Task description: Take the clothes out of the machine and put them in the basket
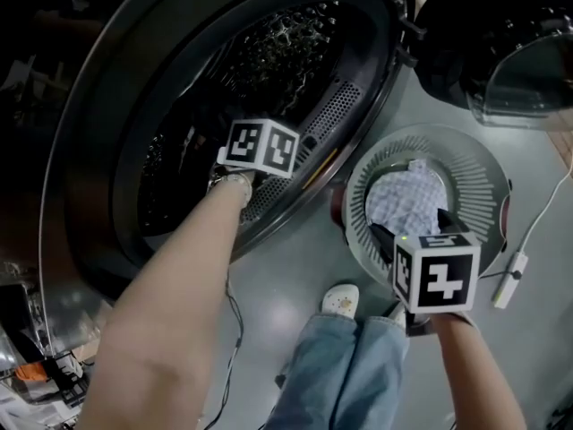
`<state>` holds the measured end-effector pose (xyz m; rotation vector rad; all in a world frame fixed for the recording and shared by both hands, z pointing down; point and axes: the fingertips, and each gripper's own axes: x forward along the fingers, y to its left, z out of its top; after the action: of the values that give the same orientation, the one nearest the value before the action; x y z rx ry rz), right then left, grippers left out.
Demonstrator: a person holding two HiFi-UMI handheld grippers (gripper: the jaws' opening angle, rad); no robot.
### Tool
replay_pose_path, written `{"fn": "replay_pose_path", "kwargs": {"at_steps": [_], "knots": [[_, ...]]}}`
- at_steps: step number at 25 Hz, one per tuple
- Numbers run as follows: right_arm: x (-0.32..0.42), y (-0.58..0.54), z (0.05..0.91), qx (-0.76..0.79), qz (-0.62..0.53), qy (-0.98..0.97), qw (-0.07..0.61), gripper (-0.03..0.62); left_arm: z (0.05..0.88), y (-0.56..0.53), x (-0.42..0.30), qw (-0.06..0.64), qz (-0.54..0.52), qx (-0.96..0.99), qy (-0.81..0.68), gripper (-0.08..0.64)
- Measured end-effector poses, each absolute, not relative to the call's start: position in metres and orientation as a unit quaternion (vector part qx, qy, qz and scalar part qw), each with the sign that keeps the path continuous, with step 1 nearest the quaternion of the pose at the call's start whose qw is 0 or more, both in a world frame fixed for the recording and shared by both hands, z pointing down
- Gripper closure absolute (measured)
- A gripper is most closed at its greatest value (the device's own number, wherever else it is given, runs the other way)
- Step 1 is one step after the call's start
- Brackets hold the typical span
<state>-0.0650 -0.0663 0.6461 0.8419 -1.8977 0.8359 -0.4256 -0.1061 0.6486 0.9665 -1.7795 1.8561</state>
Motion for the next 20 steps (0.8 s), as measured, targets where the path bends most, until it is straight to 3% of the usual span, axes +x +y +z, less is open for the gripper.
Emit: {"fn": "replay_pose_path", "kwargs": {"at_steps": [3,4,5,20], "knots": [[-0.061,-0.065,0.649,0.334,0.327,-0.765,0.443,0.104,0.645,-0.103,-0.434,0.207,0.660,0.321,-0.647,0.083],[-0.059,-0.065,0.649,0.333,0.325,-0.765,0.445,0.107,0.641,-0.102,-0.434,0.211,0.655,0.316,-0.653,0.323],[-0.058,-0.064,0.648,0.332,0.323,-0.765,0.447,0.111,0.637,-0.101,-0.432,0.215,0.646,0.316,-0.661,0.488],[-0.030,-0.044,0.613,0.326,0.323,-0.768,0.447,0.152,0.584,-0.097,-0.332,0.212,0.512,0.445,-0.704,0.497]]}}
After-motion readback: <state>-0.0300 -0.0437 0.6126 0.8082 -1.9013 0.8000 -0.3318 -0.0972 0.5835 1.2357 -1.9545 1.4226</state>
